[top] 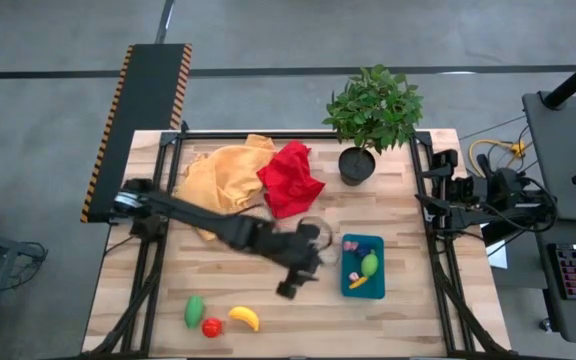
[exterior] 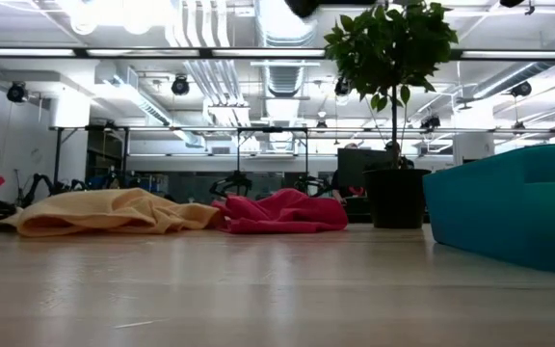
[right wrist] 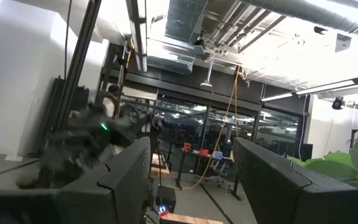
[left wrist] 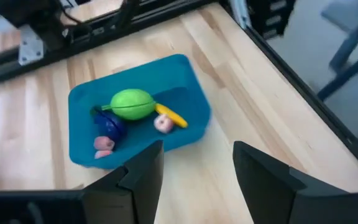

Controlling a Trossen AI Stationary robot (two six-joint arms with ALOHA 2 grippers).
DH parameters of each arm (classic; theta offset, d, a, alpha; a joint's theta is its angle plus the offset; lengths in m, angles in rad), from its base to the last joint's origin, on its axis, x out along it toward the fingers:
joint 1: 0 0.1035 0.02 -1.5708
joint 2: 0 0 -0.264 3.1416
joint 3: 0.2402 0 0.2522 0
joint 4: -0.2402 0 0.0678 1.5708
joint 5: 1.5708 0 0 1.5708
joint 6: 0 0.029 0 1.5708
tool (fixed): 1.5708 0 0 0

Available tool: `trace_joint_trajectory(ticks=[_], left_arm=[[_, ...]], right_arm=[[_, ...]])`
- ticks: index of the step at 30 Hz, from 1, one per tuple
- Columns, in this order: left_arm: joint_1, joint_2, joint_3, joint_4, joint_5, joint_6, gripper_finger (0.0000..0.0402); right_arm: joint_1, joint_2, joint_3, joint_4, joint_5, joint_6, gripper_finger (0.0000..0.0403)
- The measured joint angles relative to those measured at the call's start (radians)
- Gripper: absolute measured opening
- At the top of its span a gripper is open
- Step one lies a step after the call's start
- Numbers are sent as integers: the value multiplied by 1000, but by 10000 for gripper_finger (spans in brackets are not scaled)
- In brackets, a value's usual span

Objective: Pick and placing Produce into tupperware
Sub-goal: Put the banana into the blue bin

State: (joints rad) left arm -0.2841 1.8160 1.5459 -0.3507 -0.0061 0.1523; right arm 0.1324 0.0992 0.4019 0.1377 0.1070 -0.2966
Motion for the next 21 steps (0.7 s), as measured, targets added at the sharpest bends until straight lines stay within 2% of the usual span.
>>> trace_joint_trajectory(ticks=[3,8,13,21], left_arm=[[-76,-46,0,-66,-86,19,178],[-175,-89,-1,-99,-100,-15,178],[-211,-98,18,-119,-101,-233,178],[-255,-85,7,-185,-132,-284,188]], right_arm=[[0,0,0,1,0,10,224],[0,1,0,0,0,24,224],[0,1,0,1,0,27,224],[0,1,0,1,0,35,224]])
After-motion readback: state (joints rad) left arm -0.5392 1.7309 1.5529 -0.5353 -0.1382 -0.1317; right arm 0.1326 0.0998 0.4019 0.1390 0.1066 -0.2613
